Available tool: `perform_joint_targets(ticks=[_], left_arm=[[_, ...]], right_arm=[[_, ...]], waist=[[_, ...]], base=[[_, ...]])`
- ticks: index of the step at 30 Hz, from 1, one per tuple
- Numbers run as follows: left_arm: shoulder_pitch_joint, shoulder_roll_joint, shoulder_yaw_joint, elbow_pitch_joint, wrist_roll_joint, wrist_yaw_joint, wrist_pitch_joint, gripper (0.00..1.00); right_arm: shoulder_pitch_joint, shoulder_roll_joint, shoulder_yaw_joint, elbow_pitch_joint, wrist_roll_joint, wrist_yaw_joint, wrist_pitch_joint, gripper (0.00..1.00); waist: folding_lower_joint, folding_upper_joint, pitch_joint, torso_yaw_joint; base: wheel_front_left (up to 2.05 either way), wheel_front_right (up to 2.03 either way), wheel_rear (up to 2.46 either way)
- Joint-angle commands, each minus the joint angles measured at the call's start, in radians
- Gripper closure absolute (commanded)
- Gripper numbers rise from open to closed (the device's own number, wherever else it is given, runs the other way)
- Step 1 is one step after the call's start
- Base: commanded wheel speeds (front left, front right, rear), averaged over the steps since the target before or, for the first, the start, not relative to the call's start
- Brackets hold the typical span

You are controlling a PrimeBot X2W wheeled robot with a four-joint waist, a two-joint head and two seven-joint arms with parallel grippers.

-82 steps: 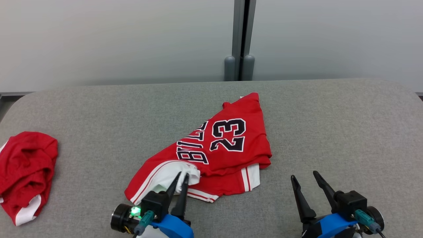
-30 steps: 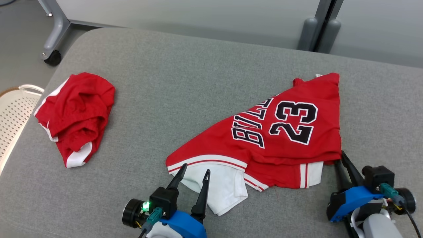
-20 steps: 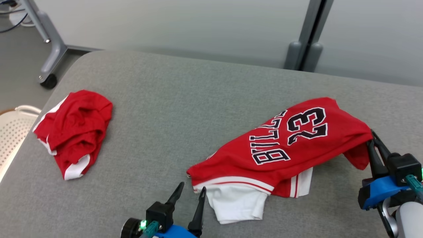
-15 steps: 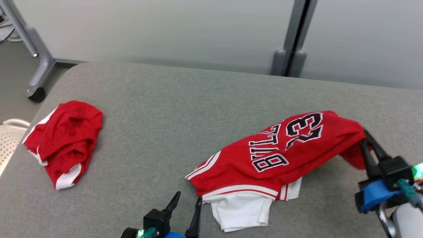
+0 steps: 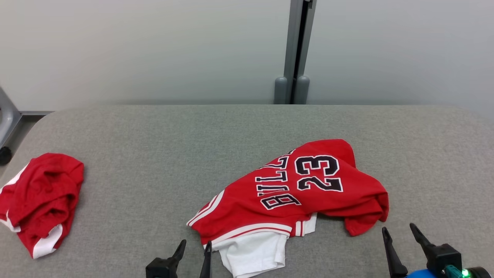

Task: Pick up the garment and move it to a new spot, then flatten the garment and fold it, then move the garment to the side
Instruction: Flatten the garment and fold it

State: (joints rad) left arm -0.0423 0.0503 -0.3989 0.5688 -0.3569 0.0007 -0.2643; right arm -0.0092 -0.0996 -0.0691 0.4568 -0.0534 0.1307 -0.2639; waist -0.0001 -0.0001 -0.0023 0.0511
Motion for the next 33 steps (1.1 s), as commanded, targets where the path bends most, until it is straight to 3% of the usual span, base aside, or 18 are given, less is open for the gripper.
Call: perform_joint_targets(ticks=[1, 11, 22, 33], left_arm=[[0.006, 0.000, 0.011, -0.003, 0.005, 0.007, 0.000, 0.00], [0.024, 0.000, 0.041, -0.002, 0.013, 0.004, 0.000, 0.00], [-0.002, 0.000, -0.005, 0.001, 0.000, -0.001, 0.000, 0.00], [-0.045, 0.000, -0.029, 0.011, 0.028, -0.008, 0.000, 0.00]], right_arm=[[0.004, 0.007, -0.004, -0.019, 0.013, 0.000, -0.001, 0.00], [-0.031, 0.043, -0.003, -0.081, 0.060, 0.000, -0.001, 0.00], [-0.053, 0.048, 0.043, 0.077, 0.088, 0.000, -0.001, 0.00], [-0.153, 0.048, -0.017, 0.271, 0.166, 0.000, -0.001, 0.00]], waist=[[0.0001, 0.0001, -0.012, -0.017], [0.0001, 0.0001, -0.012, -0.040], [0.0001, 0.0001, 0.015, -0.004], [0.0001, 0.0001, 0.080, 0.078]], base=[[0.00, 0.00, 0.00], [0.00, 0.00, 0.00], [0.00, 0.00, 0.00], [0.00, 0.00, 0.00]])
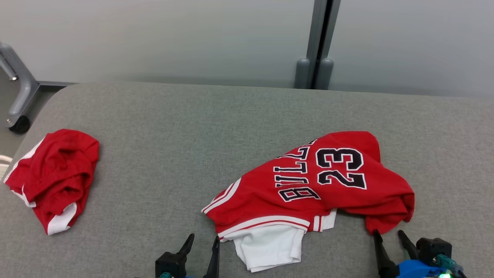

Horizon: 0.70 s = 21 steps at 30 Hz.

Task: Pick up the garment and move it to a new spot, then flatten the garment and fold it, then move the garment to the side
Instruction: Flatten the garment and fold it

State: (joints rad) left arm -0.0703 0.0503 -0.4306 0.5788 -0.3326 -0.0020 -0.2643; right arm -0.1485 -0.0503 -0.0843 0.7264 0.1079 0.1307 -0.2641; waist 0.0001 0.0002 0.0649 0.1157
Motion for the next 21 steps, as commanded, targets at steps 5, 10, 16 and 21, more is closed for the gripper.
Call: perform_joint_targets(ticks=[5, 10, 16, 21], left_arm=[[-0.021, 0.000, 0.017, 0.001, 0.020, -0.003, 0.000, 0.00], [-0.017, 0.000, 0.026, 0.005, 0.027, -0.004, 0.000, 0.00], [0.003, 0.000, 0.026, 0.004, 0.014, -0.009, 0.000, 0.00], [0.016, 0.000, 0.018, -0.001, -0.005, -0.008, 0.000, 0.00]], right_arm=[[-0.042, -0.001, 0.003, 0.053, 0.029, 0.000, 0.001, 0.00], [-0.048, 0.003, 0.021, 0.088, 0.022, 0.000, 0.004, 1.00], [0.003, -0.066, -0.070, -0.020, -0.100, 0.000, 0.000, 1.00], [0.039, -0.150, -0.146, -0.127, -0.192, 0.000, 0.000, 1.00]], waist=[[-0.0001, -0.0002, 0.034, 0.033], [-0.0001, -0.0002, 0.036, 0.033], [-0.0001, -0.0002, 0.002, -0.001], [-0.0001, -0.0002, -0.022, -0.044]], base=[[0.00, 0.00, 0.00], [0.00, 0.00, 0.00], [0.00, 0.00, 0.00], [0.00, 0.00, 0.00]])
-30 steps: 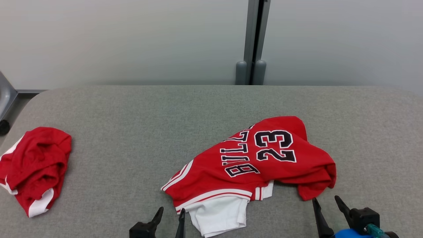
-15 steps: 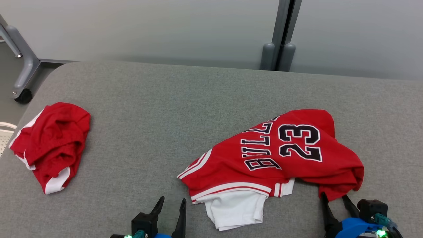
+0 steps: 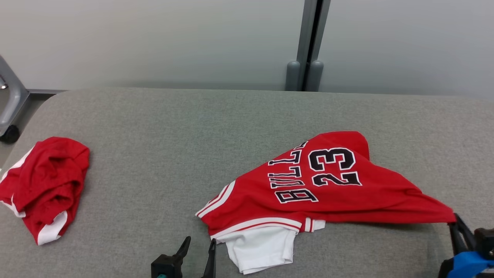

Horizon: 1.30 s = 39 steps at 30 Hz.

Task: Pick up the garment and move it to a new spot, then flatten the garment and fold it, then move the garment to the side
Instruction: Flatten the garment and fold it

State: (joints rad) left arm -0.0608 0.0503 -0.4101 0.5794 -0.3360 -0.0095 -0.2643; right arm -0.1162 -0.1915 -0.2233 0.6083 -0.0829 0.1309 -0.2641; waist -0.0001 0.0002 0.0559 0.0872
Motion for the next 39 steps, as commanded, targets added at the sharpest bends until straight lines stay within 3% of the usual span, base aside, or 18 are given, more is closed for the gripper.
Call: perform_joint_targets(ticks=[1, 6, 7, 8, 9, 15, 23, 26, 32, 39], left_arm=[[0.006, -0.001, -0.007, -0.002, -0.005, -0.002, 0.000, 0.00], [0.012, 0.000, -0.009, 0.002, -0.023, 0.007, 0.000, 0.00], [0.013, 0.000, -0.008, 0.005, -0.025, 0.008, 0.000, 0.00], [0.013, 0.000, -0.008, 0.005, -0.025, 0.008, 0.000, 0.00], [0.013, 0.000, -0.006, 0.011, -0.027, 0.009, 0.000, 0.00], [0.018, 0.000, 0.011, 0.007, -0.017, 0.018, 0.000, 0.00], [0.027, 0.000, 0.062, -0.026, 0.004, 0.024, 0.000, 0.00], [0.027, 0.000, 0.062, -0.033, 0.008, 0.019, 0.000, 0.00], [0.034, 0.000, 0.036, -0.032, -0.014, 0.007, 0.000, 0.00], [0.034, 0.000, -0.070, 0.040, -0.074, -0.045, 0.000, 0.00]], right_arm=[[0.008, -0.025, -0.024, -0.028, -0.015, 0.000, 0.000, 1.00], [0.021, -0.043, -0.053, -0.049, -0.054, 0.000, 0.000, 1.00], [0.027, -0.038, -0.060, -0.026, -0.063, 0.000, 0.000, 0.33], [0.027, -0.038, -0.060, -0.026, -0.063, 0.000, 0.000, 0.33], [0.020, -0.019, -0.088, 0.002, -0.047, 0.000, 0.000, 0.00], [0.047, 0.041, -0.120, -0.011, -0.036, 0.000, 0.000, 0.00], [0.043, 0.122, -0.006, -0.270, 0.085, 0.000, 0.000, 0.00], [0.042, 0.133, 0.031, -0.314, 0.123, 0.000, 0.000, 0.00], [0.063, 0.138, 0.086, -0.270, 0.131, 0.000, 0.000, 0.00], [0.079, 0.140, 0.081, -0.238, 0.121, 0.000, 0.000, 0.00]], waist=[[0.0001, -0.0002, -0.015, -0.023], [0.0001, -0.0002, -0.028, -0.054], [0.0001, -0.0002, -0.030, -0.059], [0.0001, -0.0002, -0.030, -0.059], [0.0001, -0.0002, -0.036, -0.065], [0.0001, -0.0002, -0.044, -0.070], [0.0001, -0.0002, -0.045, -0.090], [0.0001, -0.0002, -0.046, -0.093], [0.0001, -0.0002, -0.049, -0.093], [0.0001, -0.0002, -0.040, -0.098]], base=[[0.00, 0.00, 0.00], [0.00, 0.00, 0.00], [0.00, 0.00, 0.00], [0.00, 0.00, 0.00], [0.00, 0.00, 0.00], [0.00, 0.00, 0.00], [0.00, 0.00, 0.00], [0.00, 0.00, 0.00], [0.00, 0.00, 0.00], [0.00, 0.00, 0.00]])
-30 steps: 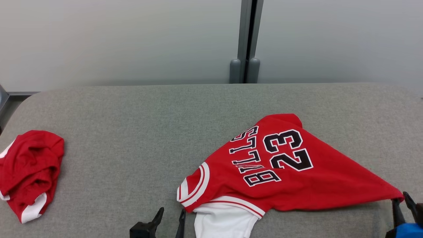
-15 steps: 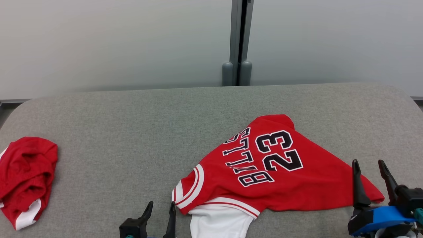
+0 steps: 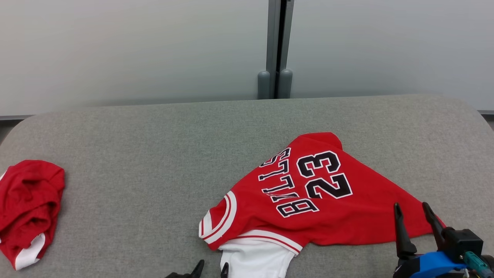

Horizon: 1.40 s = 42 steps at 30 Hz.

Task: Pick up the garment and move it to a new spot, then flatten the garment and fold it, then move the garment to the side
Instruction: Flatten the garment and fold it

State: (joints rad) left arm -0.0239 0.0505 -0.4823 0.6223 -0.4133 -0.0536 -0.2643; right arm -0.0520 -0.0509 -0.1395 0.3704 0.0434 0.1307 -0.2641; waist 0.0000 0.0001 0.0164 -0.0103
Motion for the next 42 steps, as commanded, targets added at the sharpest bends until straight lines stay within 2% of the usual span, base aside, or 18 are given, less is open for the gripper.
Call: perform_joint_targets(ticks=[1, 4, 9, 10, 11, 12, 15, 20, 23, 28, 33, 42], left_arm=[[-0.005, -0.001, -0.011, 0.009, -0.010, -0.006, 0.000, 0.00], [-0.024, 0.000, -0.051, 0.044, -0.048, -0.016, 0.000, 0.00], [-0.061, 0.000, -0.107, 0.111, -0.087, -0.002, 0.002, 0.00], [-0.066, 0.000, -0.117, 0.125, -0.096, -0.001, 0.002, 0.15], [-0.075, 0.000, -0.133, 0.140, -0.103, -0.001, 0.004, 0.44], [-0.080, -0.001, -0.146, 0.152, -0.111, -0.003, 0.005, 0.98], [-0.090, -0.003, -0.177, 0.186, -0.138, 0.003, 0.007, 1.00], [-0.110, 0.001, -0.171, 0.189, -0.147, 0.034, 0.007, 1.00], [-0.119, 0.009, -0.117, 0.154, -0.114, 0.076, 0.001, 1.00], [-0.089, 0.005, 0.037, 0.059, -0.041, 0.145, 0.000, 1.00], [-0.043, 0.010, 0.139, 0.006, 0.033, 0.131, 0.000, 1.00], [-0.016, 0.001, 0.199, 0.010, 0.089, 0.079, 0.000, 1.00]], right_arm=[[0.016, -0.001, -0.006, 0.003, -0.006, 0.000, 0.000, 0.00], [0.005, -0.001, -0.009, 0.010, -0.008, 0.000, 0.000, 0.00], [-0.018, -0.006, -0.001, 0.021, -0.034, 0.000, 0.000, 0.00], [-0.023, -0.009, 0.000, 0.022, -0.035, 0.000, 0.000, 0.00], [-0.026, -0.013, -0.003, 0.027, -0.036, 0.000, 0.000, 0.00], [-0.027, -0.016, -0.006, 0.032, -0.036, 0.000, 0.000, 0.00], [-0.031, -0.021, -0.032, 0.055, -0.039, 0.000, 0.000, 0.00], [-0.043, -0.030, -0.127, 0.136, -0.044, 0.000, 0.000, 0.00], [-0.056, -0.040, -0.178, 0.186, -0.075, 0.000, 0.000, 0.00], [-0.077, -0.042, -0.240, 0.256, -0.110, 0.000, 0.000, 0.00], [-0.076, -0.025, -0.243, 0.278, -0.094, 0.000, 0.000, 0.00], [0.042, -0.009, -0.142, 0.267, -0.019, 0.000, 0.000, 0.00]], waist=[[0.0000, -0.0001, 0.002, -0.002], [0.0000, -0.0001, 0.010, -0.008], [0.0000, -0.0001, 0.033, -0.019], [0.0000, -0.0001, 0.037, -0.021], [0.0000, -0.0001, 0.040, -0.023], [0.0000, -0.0001, 0.043, -0.024], [0.0000, -0.0001, 0.047, -0.024], [0.0000, -0.0001, 0.050, -0.001], [0.0000, -0.0001, 0.058, 0.022], [0.0000, -0.0001, 0.073, 0.060], [0.0000, -0.0001, 0.077, 0.080], [0.0000, -0.0001, 0.058, 0.086]], base=[[0.00, 0.00, 0.00], [0.00, 0.00, 0.00], [0.00, 0.00, 0.00], [0.00, 0.00, 0.00], [0.00, 0.00, 0.00], [0.00, 0.00, 0.00], [0.00, 0.00, 0.00], [0.00, 0.00, 0.00], [0.00, 0.00, 0.00], [0.00, 0.00, 0.00], [0.00, 0.00, 0.00], [0.00, 0.00, 0.00]])
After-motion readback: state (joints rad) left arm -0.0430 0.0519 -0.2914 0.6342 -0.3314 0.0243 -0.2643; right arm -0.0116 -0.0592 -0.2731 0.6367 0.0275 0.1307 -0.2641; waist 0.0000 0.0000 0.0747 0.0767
